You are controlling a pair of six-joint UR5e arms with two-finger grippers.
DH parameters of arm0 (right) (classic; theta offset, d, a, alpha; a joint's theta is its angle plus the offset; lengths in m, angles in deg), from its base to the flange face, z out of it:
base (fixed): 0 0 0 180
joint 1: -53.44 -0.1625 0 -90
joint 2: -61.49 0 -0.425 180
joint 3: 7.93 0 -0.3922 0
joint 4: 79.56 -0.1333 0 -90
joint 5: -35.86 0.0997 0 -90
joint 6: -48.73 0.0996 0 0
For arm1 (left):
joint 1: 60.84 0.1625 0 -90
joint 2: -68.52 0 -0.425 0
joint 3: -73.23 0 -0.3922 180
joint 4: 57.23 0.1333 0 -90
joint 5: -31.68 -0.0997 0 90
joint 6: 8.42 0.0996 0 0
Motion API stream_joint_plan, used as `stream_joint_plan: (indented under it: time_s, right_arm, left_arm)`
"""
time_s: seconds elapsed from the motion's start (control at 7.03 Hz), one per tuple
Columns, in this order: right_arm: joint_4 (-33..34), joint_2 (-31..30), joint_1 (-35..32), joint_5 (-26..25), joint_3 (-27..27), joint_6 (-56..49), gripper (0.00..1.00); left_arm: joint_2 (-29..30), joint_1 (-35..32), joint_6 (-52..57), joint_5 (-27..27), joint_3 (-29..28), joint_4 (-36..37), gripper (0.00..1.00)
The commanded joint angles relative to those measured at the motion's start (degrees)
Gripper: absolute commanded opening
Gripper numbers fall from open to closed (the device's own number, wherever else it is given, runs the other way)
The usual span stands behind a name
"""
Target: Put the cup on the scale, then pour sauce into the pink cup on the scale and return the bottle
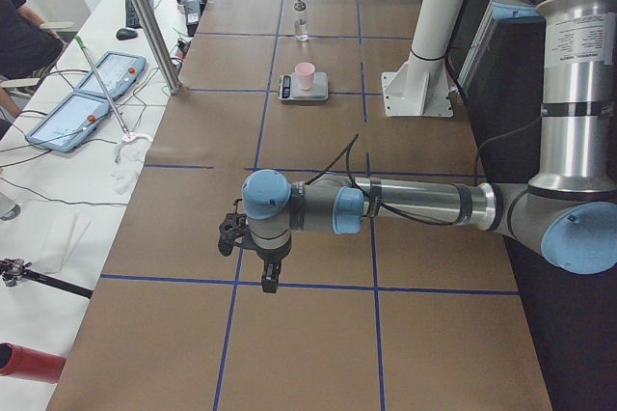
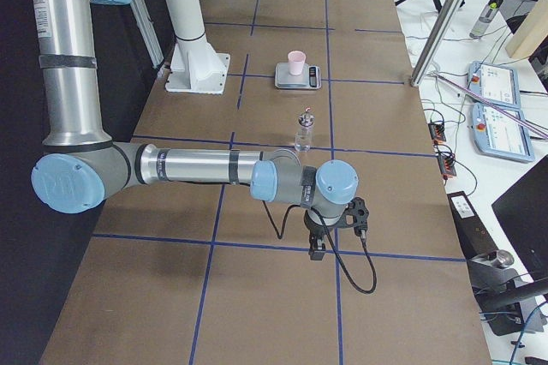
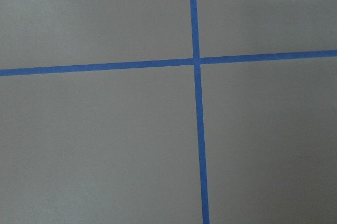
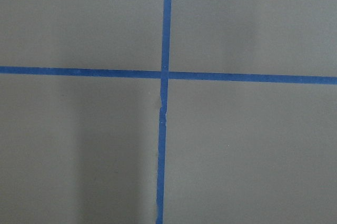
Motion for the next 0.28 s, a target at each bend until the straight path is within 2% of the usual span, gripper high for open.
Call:
stream_joint_plan:
  time_s: [0.0,0.14]
  right_arm:
    - [0.0,0.0,0.0,0.0,0.0,0.0,1.00]
    - [0.0,0.1,0.0,0.1,0.0,0.0,1.00]
  left_arm:
    - [0.1,0.0,0.0,0.0,0.0,0.0,1.00]
    - [0.1,0.0,0.0,0.0,0.1,0.0,1.00]
